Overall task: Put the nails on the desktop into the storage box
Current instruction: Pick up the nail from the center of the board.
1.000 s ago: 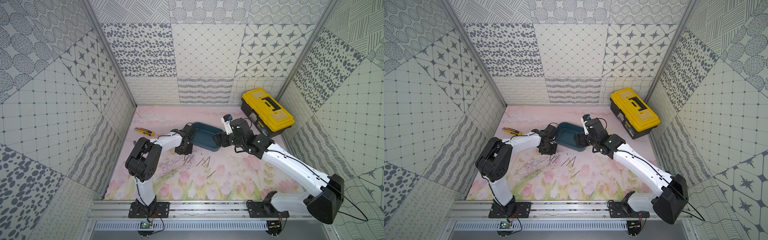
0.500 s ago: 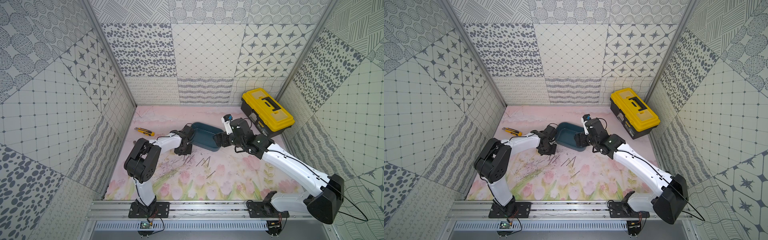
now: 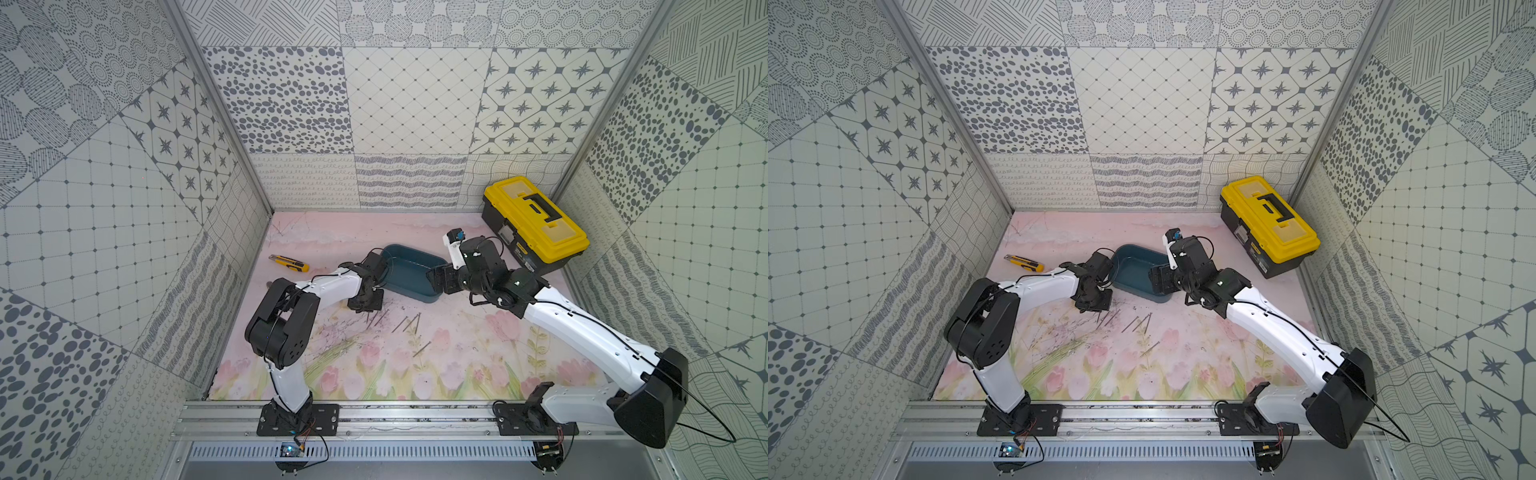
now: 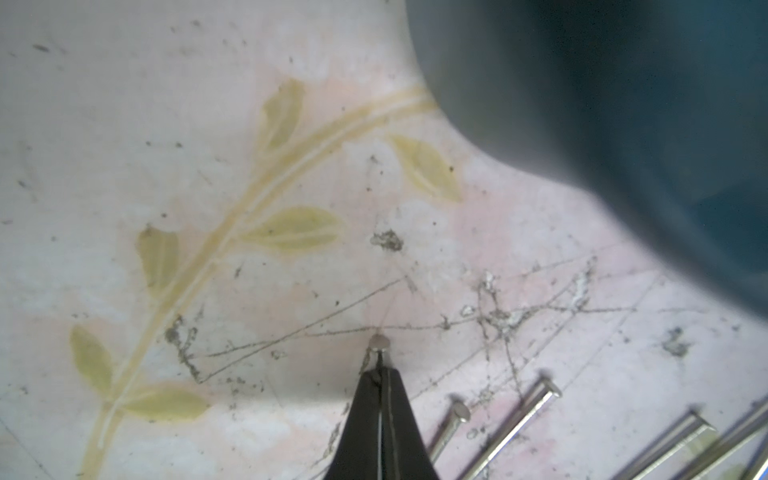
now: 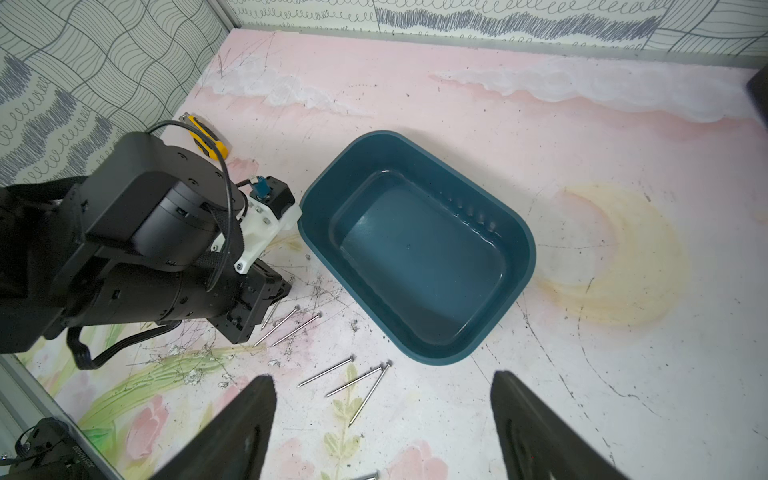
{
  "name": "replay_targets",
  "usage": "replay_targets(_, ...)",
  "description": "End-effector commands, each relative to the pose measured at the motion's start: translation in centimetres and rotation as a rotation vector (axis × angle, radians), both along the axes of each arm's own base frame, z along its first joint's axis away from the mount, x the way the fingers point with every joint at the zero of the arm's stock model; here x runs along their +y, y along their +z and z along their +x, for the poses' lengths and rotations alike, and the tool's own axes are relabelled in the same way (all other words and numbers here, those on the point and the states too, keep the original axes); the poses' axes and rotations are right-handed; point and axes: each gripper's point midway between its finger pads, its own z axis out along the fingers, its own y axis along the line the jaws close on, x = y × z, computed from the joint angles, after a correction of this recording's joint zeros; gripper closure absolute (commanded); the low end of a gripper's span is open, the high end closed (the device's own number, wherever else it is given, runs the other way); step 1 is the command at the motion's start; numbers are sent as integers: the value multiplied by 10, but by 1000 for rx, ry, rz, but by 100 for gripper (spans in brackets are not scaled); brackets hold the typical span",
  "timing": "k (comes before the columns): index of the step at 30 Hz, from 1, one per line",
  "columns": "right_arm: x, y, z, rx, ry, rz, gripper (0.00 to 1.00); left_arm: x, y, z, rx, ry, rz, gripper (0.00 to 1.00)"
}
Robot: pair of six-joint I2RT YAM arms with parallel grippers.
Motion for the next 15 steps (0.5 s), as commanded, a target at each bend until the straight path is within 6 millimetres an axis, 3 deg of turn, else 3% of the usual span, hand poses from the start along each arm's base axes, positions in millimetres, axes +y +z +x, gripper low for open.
replay_targets(1,-1,8,0,-42,3,8,13,7,8,-15,47,-37,37,100)
replay_targets(9,-1,6,-1,-39,2,7,13,9,29,-15,14,-54,37,100)
replay_targets(15,-2,6,0,-42,-1,5,13,10,57,-12,-24,-77,39,100)
